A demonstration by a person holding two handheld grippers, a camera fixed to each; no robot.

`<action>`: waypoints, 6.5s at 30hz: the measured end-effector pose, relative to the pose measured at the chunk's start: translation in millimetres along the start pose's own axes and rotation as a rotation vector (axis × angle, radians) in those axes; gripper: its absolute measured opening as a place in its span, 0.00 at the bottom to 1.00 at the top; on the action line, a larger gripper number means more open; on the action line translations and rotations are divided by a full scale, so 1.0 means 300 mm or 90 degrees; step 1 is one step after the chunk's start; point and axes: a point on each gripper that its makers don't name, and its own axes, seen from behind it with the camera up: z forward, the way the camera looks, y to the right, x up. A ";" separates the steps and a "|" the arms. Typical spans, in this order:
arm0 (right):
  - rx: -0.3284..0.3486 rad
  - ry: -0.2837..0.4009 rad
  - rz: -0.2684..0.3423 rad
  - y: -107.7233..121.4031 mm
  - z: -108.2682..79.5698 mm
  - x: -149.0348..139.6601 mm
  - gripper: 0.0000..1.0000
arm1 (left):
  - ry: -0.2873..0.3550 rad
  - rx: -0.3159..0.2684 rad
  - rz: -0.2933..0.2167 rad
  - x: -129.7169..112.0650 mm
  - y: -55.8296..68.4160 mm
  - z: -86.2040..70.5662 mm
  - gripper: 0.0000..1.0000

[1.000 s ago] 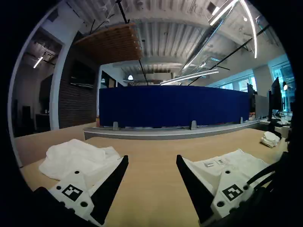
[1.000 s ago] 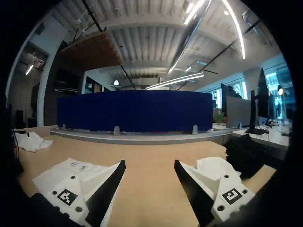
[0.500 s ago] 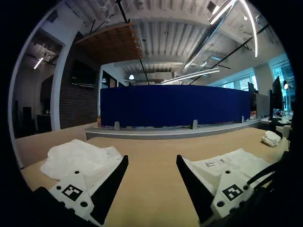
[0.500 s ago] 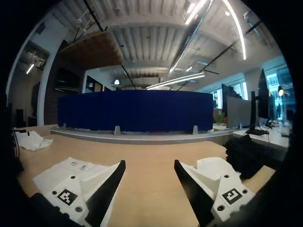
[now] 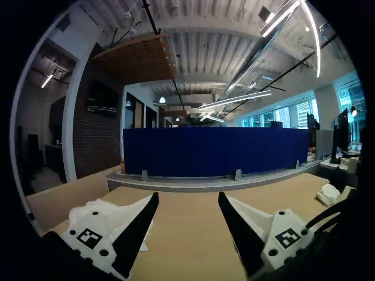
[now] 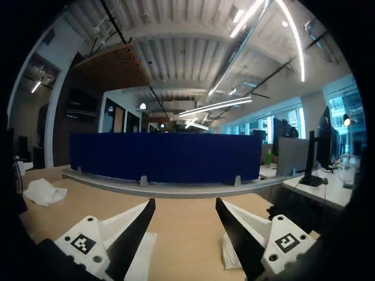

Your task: Fold towel

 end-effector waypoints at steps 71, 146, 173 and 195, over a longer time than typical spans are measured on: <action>0.410 -0.487 -0.170 -0.278 -0.251 -0.486 1.00 | -0.433 -0.439 0.153 -0.459 0.477 -0.226 0.94; 0.412 -0.550 -0.127 -0.299 -0.354 -0.766 0.12 | -0.559 -0.426 0.152 -0.796 0.534 -0.337 0.11; 0.402 -0.482 -0.076 -0.309 -0.361 -0.383 0.11 | -0.547 -0.381 0.036 -0.404 0.530 -0.351 0.11; 0.393 -0.479 -0.081 -0.302 -0.211 -0.392 0.11 | -0.566 -0.323 -0.026 -0.417 0.531 -0.216 0.10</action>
